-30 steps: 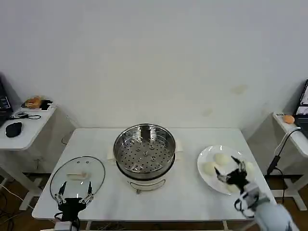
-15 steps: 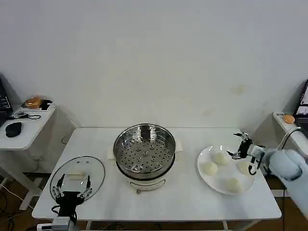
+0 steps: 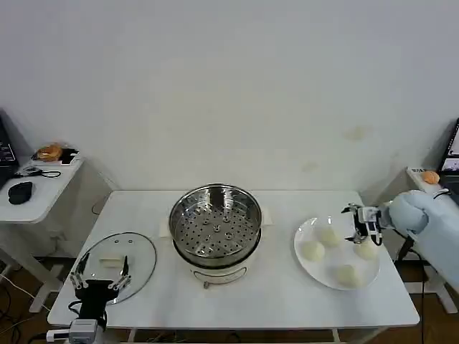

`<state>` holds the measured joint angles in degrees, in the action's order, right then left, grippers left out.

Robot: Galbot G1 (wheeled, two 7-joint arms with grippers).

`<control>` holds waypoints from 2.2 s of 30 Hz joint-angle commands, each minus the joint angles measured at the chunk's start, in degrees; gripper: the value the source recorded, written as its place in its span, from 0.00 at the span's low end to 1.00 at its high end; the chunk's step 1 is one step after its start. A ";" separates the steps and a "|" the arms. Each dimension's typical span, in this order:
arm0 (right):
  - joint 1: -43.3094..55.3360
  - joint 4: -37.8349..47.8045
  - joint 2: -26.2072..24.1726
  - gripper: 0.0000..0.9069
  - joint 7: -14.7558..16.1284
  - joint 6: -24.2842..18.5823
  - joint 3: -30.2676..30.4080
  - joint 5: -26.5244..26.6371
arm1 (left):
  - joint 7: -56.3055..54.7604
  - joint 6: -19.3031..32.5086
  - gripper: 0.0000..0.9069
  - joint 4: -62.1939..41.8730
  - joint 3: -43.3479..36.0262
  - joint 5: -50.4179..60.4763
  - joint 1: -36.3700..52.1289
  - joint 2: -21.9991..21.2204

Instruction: Take steamed baozi put them in steamer then cover it.

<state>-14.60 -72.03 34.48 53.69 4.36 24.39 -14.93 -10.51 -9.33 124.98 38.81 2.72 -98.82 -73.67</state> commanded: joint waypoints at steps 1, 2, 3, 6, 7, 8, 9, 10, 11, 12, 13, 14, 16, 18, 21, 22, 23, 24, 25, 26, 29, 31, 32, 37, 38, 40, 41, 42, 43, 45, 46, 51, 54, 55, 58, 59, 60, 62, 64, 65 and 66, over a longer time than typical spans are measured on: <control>8.91 10.02 6.00 1.00 5.10 -2.48 11.32 -2.04 | 0.18 0.00 1.00 -0.17 0.37 0.20 0.07 0.07; 8.77 11.01 7.25 1.00 4.88 -2.49 11.43 -2.16 | 0.18 0.00 1.00 -0.18 0.40 0.19 0.08 0.02; 8.65 11.53 8.10 1.00 4.73 -2.48 11.46 -2.16 | 0.17 0.00 1.00 -0.19 0.39 0.20 0.09 -0.07; 8.50 14.05 10.68 1.00 3.79 -2.53 11.15 -3.00 | 0.18 0.11 1.00 -0.38 0.34 0.62 0.05 -0.16; 8.52 14.50 11.22 1.00 3.64 -2.57 11.12 -3.23 | 0.18 0.15 1.00 -0.40 0.36 0.68 0.01 -0.12; 8.54 15.49 12.03 1.00 3.48 -2.61 11.06 -3.57 | 0.19 0.19 1.00 -0.43 0.41 0.78 -0.03 -0.09; 8.51 16.16 12.51 1.00 3.40 -2.50 11.05 -3.87 | 0.19 0.24 1.00 -0.41 0.57 0.78 -0.07 -0.07; 8.48 16.41 12.97 1.00 3.33 -2.49 11.01 -4.07 | 0.19 0.26 1.00 -0.41 0.66 0.76 -0.07 -0.07; 8.39 16.65 13.25 1.00 3.27 -2.45 10.95 -4.32 | 0.19 0.26 1.00 -0.41 0.80 0.75 -0.09 -0.09; 8.18 17.06 13.69 1.00 3.11 -2.42 10.93 -4.63 | 0.19 0.26 1.00 -0.42 0.92 0.75 -0.10 -0.12; 8.15 17.12 13.75 1.00 3.10 -2.37 10.95 -4.64 | 0.18 0.27 1.00 -0.44 0.94 0.74 -0.13 -0.11; 7.99 17.32 13.95 1.00 3.12 -2.23 11.09 -4.78 | 0.19 0.28 1.00 -0.44 0.94 0.75 -0.14 -0.11; 7.85 17.66 14.25 1.00 3.11 -2.14 11.11 -5.49 | 0.16 0.28 1.00 -0.47 0.93 0.76 -0.15 -0.18; 7.86 18.00 14.44 1.00 3.11 -2.03 11.18 -5.81 | 0.13 0.30 1.00 -0.50 0.90 0.78 -0.11 -0.24; 7.96 18.51 14.70 0.88 2.81 -1.81 11.00 -6.30 | 0.05 0.41 1.00 -0.53 0.90 0.78 -0.09 -0.30; 7.98 18.61 14.77 0.88 2.68 -1.66 10.87 -6.27 | 0.02 0.44 1.00 -0.54 0.90 0.78 -0.09 -0.31; 7.99 18.69 14.81 0.87 2.58 -1.49 10.80 -6.28 | 0.00 0.46 1.00 -0.56 0.91 0.78 -0.11 -0.30; 7.99 18.74 14.83 0.86 2.38 -1.41 10.70 -6.29 | -0.02 0.50 1.00 -0.58 0.91 0.77 -0.12 -0.29; 8.00 18.85 14.89 0.86 2.26 -1.29 10.57 -6.30 | -0.02 0.52 1.00 -0.59 0.90 0.78 -0.16 -0.28; 8.01 18.91 14.90 0.84 2.24 -1.24 10.51 -6.31 | -0.04 0.53 1.00 -0.59 0.91 0.79 -0.17 -0.29; 8.04 19.16 14.92 0.79 2.32 -1.11 10.58 -6.79 | -0.04 0.55 1.00 -0.48 0.97 0.81 -0.26 -0.32; 8.05 19.33 14.94 0.76 2.54 -1.13 10.81 -6.77 | -0.07 0.58 1.00 -0.38 0.98 0.81 -0.35 -0.33; 8.01 19.43 14.97 0.74 2.62 -1.08 10.74 -6.78 | -0.09 0.57 1.00 -0.34 0.98 0.83 -0.38 -0.34; 8.03 18.16 14.24 0.74 3.09 -1.08 10.88 -6.13 | -0.08 0.55 1.00 0.04 0.94 0.87 -0.71 -0.29; 8.14 17.76 13.95 0.74 3.35 -1.02 11.04 -5.86 | -0.07 0.55 1.00 0.09 0.96 0.87 -0.72 -0.28; 8.57 16.86 13.26 0.74 3.77 -0.99 11.55 -5.08 | -0.11 0.51 1.00 0.19 0.96 0.85 -0.72 -0.23; 8.86 16.37 12.87 0.74 3.80 -0.94 11.73 -4.52 | -0.11 0.49 1.00 0.24 0.95 0.84 -0.70 -0.21; 8.98 16.17 12.71 0.74 3.81 -0.93 11.77 -4.35 | -0.10 0.49 1.00 0.25 0.95 0.85 -0.69 -0.19; 9.83 15.12 11.94 0.74 3.98 -0.86 12.32 -3.54 | -0.09 0.48 1.00 0.25 0.93 0.85 -0.66 -0.14; 11.50 12.67 10.27 0.74 4.28 -0.78 13.43 -2.14 | -0.06 0.45 1.00 0.12 0.89 0.85 -0.58 -0.01; 12.63 11.42 9.30 0.74 4.39 -0.76 14.31 -1.36 | -0.04 0.43 1.00 0.03 0.91 0.84 -0.51 0.09; 20.91 6.09 6.22 0.76 4.69 -1.08 16.96 3.89 | 0.03 0.43 1.00 -0.62 1.15 0.29 -0.10 0.58; 25.76 5.45 6.72 0.76 4.78 -1.01 18.68 7.29 | 0.05 0.49 1.00 -0.62 1.12 0.06 -0.05 0.54; 26.29 5.46 6.83 0.76 4.78 -0.99 18.68 7.68 | 0.03 0.51 1.00 -0.64 1.07 0.05 -0.05 0.50; 30.66 5.51 9.40 0.76 4.71 -0.71 20.55 10.80 | 0.04 0.49 1.00 -0.64 1.07 0.05 0.10 0.53; 31.34 5.52 9.90 0.76 4.65 -0.65 20.91 11.33 | 0.04 0.48 1.00 -0.58 1.10 0.05 0.13 0.53; 33.20 5.60 11.71 0.76 4.56 -0.45 21.94 12.63 | 0.03 0.40 1.00 -0.45 1.17 -0.01 0.28 0.56; 35.00 5.59 13.46 0.76 4.39 -0.32 23.27 13.93 | 0.07 0.30 1.00 -0.24 1.30 -0.07 0.39 0.62; 36.75 5.49 16.02 0.76 4.10 -0.22 25.38 15.66 | 0.07 0.23 1.00 -0.12 1.45 -0.17 0.55 0.69; 38.04 5.42 17.29 0.76 3.96 -0.23 26.53 16.58 | 0.09 0.23 1.00 -0.10 1.51 -0.20 0.57 0.71; 38.83 5.28 18.40 0.76 3.86 -0.24 27.29 17.21 | 0.09 0.23 1.00 -0.09 1.55 -0.23 0.60 0.75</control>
<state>14.73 -65.06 47.44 57.53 3.96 46.14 -4.63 -10.42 -9.06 124.85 40.42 2.53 -98.21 -72.96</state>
